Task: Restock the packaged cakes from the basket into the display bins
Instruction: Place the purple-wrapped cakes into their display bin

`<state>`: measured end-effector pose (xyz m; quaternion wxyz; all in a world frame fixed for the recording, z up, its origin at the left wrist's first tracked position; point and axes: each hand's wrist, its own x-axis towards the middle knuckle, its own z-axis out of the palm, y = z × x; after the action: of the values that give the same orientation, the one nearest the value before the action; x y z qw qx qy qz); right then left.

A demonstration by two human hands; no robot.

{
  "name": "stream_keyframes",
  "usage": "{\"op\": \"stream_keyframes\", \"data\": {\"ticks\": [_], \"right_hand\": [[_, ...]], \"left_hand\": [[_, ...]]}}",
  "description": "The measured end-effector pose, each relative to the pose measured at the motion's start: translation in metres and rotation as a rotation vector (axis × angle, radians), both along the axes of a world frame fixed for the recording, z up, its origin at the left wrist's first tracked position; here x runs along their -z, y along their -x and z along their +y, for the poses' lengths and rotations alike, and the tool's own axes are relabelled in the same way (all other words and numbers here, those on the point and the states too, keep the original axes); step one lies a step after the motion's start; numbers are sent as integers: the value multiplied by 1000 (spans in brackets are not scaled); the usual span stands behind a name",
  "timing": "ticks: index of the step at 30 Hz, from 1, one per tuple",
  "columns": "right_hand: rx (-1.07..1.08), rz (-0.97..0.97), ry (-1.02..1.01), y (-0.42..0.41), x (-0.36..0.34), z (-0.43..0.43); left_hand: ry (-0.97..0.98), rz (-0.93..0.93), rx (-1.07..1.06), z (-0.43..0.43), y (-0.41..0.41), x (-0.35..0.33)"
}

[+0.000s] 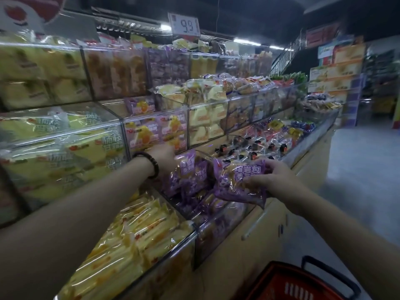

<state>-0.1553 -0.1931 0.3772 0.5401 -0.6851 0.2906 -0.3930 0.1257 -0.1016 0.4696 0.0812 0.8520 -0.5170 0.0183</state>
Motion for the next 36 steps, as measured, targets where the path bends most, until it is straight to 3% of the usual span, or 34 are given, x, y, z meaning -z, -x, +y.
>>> {"op": "stream_keyframes", "data": {"ticks": [13,16,25,30,36], "right_hand": [[52,119,93,-54,-12,-37],[58,202,114,-66,-13,-44],[28,472,298,-107,-20,-48],[-26,613,352,-128,-12,-61],[107,912,739,-156,6,-69]], "left_hand": [[-211,-137,-34,-11,-18,45],[-201,-273,-81,-12,-23,59],[-77,-335,-114,-10,-18,61],[-71,-264,-102,-9,-23,61],[15,-216,28,-5,-16,68]]}}
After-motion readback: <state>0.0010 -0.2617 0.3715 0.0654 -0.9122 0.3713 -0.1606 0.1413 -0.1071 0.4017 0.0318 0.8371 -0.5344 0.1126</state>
